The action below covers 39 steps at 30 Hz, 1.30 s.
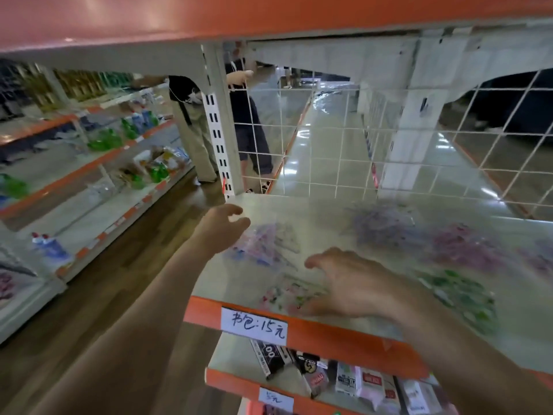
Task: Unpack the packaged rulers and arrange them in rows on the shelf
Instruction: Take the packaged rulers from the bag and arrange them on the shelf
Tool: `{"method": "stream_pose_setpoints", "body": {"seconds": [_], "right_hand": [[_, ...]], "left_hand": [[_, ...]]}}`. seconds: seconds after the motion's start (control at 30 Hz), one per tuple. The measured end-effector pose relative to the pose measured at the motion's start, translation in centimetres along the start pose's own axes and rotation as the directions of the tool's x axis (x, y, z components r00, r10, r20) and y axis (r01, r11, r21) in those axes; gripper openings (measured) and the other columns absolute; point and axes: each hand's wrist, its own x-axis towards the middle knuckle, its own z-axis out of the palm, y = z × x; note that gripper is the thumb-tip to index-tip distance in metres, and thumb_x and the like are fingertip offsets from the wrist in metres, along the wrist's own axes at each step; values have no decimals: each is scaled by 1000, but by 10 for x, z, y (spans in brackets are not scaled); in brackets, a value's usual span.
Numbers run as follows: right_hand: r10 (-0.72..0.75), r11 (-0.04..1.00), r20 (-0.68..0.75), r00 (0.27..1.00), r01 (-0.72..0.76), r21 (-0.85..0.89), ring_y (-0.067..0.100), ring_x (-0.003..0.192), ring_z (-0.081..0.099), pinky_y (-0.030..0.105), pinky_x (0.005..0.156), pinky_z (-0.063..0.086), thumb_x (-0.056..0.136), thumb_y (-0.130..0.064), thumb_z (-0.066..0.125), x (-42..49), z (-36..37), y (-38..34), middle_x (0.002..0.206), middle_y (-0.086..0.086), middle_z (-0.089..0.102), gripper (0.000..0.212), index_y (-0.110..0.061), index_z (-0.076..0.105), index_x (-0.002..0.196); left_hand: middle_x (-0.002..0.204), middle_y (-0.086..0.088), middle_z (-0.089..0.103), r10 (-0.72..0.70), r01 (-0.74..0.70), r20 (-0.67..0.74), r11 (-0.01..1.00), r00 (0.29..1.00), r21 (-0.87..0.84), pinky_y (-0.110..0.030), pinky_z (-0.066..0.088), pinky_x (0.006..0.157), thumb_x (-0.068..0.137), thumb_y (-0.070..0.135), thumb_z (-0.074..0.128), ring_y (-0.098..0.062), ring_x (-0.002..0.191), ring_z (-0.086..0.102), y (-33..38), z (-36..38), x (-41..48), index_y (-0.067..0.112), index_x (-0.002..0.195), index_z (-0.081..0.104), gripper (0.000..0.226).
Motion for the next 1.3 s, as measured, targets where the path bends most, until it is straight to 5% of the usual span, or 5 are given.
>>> {"method": "stream_pose_setpoints", "body": {"seconds": [0.23,0.53,0.83,1.13,1.3], "right_hand": [[34,988,-31,999,-39,-147,27,121,38,37,91,39,82,-53,61,40,14,-24,126,6,39,55,-28,50,130],[35,999,-165,986,-36,-6,23,126,43,33,101,39,84,-41,63,91,8,-35,133,4,45,51,-30,51,133],[69,997,-150,986,-64,37,23,137,29,40,109,29,82,-63,54,105,24,-60,144,2,33,76,-33,28,147],[-67,997,-100,993,71,36,19,124,44,40,101,39,86,-57,55,126,19,-95,136,-6,44,55,-33,46,134],[5,999,-186,982,5,48,22,129,40,40,105,34,84,-62,53,120,18,-100,145,-4,39,65,-33,39,140]], "left_hand": [[151,-4,35,154,-288,354,885,923,366,-45,28,112,95,43,49,-24,138,32,-29,18,33,29,143,39,52],[132,-5,54,214,-415,473,830,854,372,-38,43,101,100,27,42,-27,119,52,-48,-13,35,21,132,55,35],[128,-1,54,50,-13,360,994,932,-104,-28,38,85,94,49,50,-14,104,50,-88,-48,48,16,131,54,50],[70,-4,63,-149,323,434,874,889,-362,-23,49,52,89,23,66,-13,56,58,-107,-47,58,9,107,68,22],[76,-10,68,-267,544,508,643,819,-539,-31,52,60,89,33,64,-20,66,64,-121,-53,58,10,98,64,25]]}}
